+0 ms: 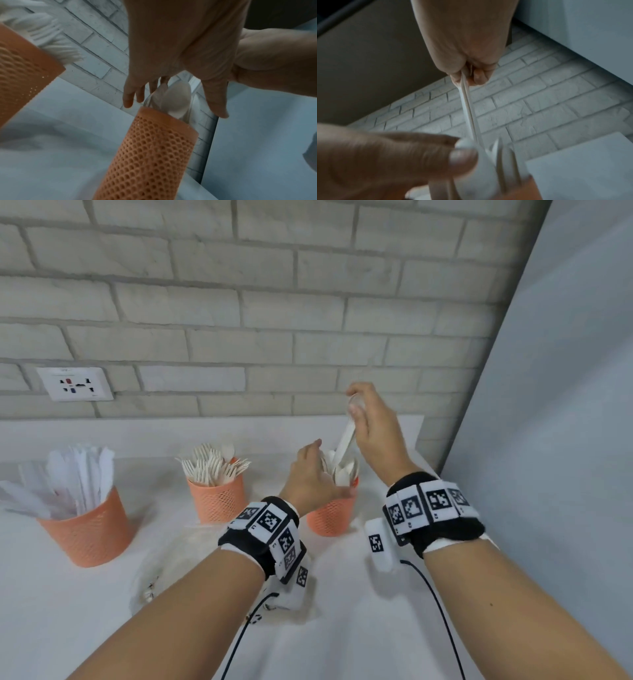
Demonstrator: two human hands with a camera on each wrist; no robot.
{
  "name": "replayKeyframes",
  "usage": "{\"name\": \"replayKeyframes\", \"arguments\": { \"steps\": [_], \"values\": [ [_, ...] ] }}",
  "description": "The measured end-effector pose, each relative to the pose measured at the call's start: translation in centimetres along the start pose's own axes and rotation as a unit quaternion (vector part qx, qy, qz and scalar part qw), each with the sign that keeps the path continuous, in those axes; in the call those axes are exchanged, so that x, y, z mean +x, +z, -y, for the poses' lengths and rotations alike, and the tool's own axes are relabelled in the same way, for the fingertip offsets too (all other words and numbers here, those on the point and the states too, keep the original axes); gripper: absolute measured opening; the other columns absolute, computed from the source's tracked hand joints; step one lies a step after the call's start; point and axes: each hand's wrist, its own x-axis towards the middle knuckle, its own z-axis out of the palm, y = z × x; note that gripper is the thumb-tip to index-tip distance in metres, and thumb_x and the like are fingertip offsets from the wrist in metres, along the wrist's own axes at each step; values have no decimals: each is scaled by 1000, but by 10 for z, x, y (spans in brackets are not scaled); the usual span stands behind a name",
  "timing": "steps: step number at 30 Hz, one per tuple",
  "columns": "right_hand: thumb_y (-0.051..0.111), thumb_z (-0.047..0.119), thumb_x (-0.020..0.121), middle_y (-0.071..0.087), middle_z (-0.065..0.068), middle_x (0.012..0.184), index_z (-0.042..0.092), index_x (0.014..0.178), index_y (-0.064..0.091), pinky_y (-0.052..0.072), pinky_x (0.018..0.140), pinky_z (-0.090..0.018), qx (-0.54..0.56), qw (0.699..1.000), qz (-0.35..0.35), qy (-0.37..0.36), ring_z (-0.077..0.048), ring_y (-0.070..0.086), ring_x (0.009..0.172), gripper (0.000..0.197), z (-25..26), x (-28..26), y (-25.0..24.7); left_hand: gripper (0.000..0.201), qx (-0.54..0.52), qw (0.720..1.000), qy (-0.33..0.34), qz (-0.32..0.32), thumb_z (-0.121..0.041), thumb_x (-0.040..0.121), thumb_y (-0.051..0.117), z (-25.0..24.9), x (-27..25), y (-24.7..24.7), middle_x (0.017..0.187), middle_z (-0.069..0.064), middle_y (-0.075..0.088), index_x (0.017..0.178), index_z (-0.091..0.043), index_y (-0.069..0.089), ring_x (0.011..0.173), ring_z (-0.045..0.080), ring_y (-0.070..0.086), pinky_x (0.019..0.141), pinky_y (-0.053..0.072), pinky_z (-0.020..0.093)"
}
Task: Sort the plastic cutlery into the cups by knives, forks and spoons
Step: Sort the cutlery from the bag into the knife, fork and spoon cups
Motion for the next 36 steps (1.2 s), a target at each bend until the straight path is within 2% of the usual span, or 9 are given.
{"name": "replayKeyframes", "arguments": {
  "steps": [3,7,11,15,19,23,29,32,36],
  "values": [
    [36,16,99,54,9,85,15,115,52,36,69,-26,-30,993,103,44,-8,49,75,23,-17,-10,15,110,11,1000,4,-23,-35,65,82,3,3,7,148,3,22,147,-10,13,134,22,31,111,31,39],
    [26,27,101,44,-1,139,27,132,47,22,105,-40,-185,948,239,99,-19,31,132,38,-34,-23,27,110,2,1000,3,-31,-33,66,82,3,3,7,148,4,20,147,-7,11,136,19,27,113,27,33],
    [14,43,100,13,0,159,40,144,25,-1,115,-52,-196,901,358,145,-21,2,147,46,-33,-19,23,112,-20,1000,-1,-15,-28,68,81,-2,-1,1,153,3,14,149,-10,5,140,17,21,111,23,29],
    [25,49,98,14,-11,156,46,141,27,6,115,-51,-159,945,258,121,-27,6,145,44,-14,-9,15,103,-86,995,13,-45,-27,73,77,-16,-16,-26,153,2,17,149,-19,8,139,18,25,111,29,34],
    [43,30,97,52,-10,124,19,125,54,35,103,-42,-57,991,117,25,-24,46,119,33,21,-6,17,42,-170,971,38,-166,-30,81,70,-17,-45,-74,127,-3,49,118,-24,51,112,14,52,87,44,24],
    [53,11,90,69,-11,89,2,92,68,42,69,-22,46,971,232,-31,-17,57,77,17,59,-24,41,18,-2,986,-15,-168,-33,79,71,13,-85,-111,110,2,53,70,-21,60,98,14,52,78,36,18],
    [51,6,92,67,-9,92,1,100,69,41,61,-19,9,835,549,-36,-14,57,78,21,91,-80,96,18,236,940,-241,44,-38,82,65,75,-130,-107,139,3,41,88,-23,73,124,21,43,97,35,28],
    [48,-2,90,65,-17,110,-2,103,66,47,82,-26,-101,809,579,-12,-26,61,92,22,90,-99,110,31,247,931,-265,40,-41,82,65,93,-131,-91,137,8,37,103,-18,69,119,25,45,105,36,38],
    [45,4,92,63,-19,102,1,97,61,42,78,-16,-193,794,576,8,-28,60,91,17,85,-111,107,58,260,927,-260,74,-29,78,72,101,-130,-82,131,10,33,131,-26,48,108,27,56,102,39,30]
  ]
}}
